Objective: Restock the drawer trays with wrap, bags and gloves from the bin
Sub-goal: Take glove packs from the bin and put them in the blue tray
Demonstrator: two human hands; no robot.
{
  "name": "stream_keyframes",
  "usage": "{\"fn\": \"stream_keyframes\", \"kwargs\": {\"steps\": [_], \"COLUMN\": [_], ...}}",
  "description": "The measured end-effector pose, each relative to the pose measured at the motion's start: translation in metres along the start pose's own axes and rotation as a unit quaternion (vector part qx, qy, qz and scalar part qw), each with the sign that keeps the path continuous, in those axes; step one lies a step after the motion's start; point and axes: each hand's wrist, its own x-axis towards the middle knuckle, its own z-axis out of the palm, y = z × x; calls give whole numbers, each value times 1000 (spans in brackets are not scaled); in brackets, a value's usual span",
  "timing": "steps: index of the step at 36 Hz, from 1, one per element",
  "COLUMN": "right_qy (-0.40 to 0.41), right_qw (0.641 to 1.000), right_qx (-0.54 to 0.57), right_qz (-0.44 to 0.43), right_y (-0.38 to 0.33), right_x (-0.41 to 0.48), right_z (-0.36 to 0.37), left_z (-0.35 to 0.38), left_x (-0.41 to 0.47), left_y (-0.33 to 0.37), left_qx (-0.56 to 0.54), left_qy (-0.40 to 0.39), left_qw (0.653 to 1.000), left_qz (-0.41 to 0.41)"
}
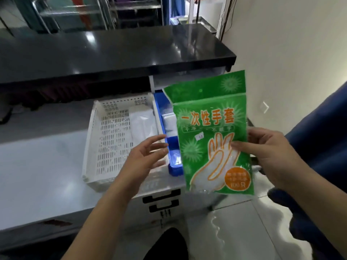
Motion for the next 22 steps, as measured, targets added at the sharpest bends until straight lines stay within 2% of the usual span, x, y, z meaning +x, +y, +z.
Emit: {"fn": "stream_keyframes", "kwargs": {"steps": [2,4,8,11,13,20,22], "right_qy": [-1,1,-2,35,54,38,17], "right_qw": [999,993,961,876,816,695,672], "right_qx": [-32,-80,-227,-425,-520,-671,-690], "right_qz": [-41,-83,-161,-226,-248,-256,-270], "right_y": [-17,-36,-70,-87,-92,-79,-70], "right_x": [19,41,88,128,152,239,259], "right_z": [-6,-8,-8,-4,3,22,24], "left_z": [-9,-17,-25,-27,-26,-16,-16], "left_x": [26,52,93,112,121,131,132], "left_y": [-3,-6,-17,-27,-32,-39,-40], "left_qx": [52,106,177,188,181,186,200], "left_qy": [81,125,126,102,89,79,86], "left_qw": [995,986,974,972,973,973,969], "left_qz": [0,-16,-68,-102,-114,-113,-118]}}
